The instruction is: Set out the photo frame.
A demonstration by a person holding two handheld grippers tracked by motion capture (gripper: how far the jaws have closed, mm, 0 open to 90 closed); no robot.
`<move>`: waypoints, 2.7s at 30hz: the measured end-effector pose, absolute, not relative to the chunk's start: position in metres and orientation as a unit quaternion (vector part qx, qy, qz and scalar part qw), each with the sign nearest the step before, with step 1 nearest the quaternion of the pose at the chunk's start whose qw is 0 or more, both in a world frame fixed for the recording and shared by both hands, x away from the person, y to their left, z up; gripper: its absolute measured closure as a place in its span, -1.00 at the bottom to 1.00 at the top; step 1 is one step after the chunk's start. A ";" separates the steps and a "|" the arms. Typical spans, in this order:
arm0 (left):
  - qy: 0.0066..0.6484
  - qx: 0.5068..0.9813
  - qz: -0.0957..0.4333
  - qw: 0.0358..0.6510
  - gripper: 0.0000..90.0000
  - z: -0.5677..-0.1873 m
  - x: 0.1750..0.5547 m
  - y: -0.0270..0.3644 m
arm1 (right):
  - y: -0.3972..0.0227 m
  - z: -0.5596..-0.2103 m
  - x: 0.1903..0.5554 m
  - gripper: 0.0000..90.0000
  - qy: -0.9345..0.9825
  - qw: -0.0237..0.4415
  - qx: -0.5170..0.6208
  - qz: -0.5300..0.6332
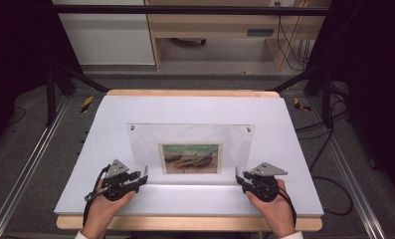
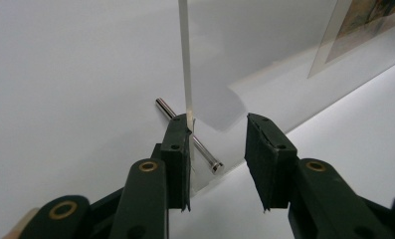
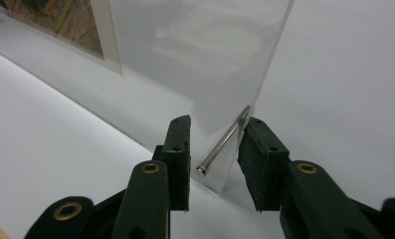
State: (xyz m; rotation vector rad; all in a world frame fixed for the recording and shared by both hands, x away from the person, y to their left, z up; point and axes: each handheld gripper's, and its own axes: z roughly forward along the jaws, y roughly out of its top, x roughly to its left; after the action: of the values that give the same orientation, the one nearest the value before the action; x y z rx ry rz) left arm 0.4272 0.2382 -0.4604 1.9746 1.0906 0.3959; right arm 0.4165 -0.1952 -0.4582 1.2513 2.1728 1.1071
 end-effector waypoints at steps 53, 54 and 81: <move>0.417 0.772 0.191 0.439 -0.38 -0.457 0.428 0.234 | -0.184 -0.457 0.420 -0.53 0.770 0.239 0.439 0.397; 0.417 0.771 0.191 0.441 -0.40 -0.457 0.428 0.233 | -0.183 -0.457 0.420 -0.57 0.769 0.240 0.440 0.397; 0.406 0.744 0.208 0.488 -0.81 -0.445 0.418 0.246 | -0.193 -0.437 0.400 -0.86 0.738 0.308 0.423 0.426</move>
State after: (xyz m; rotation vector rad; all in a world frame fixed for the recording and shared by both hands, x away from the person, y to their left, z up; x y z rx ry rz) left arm 0.4180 0.2459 -0.4451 1.8079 0.9880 0.5049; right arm 0.3998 -0.1932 -0.4372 1.1188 1.9507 1.1249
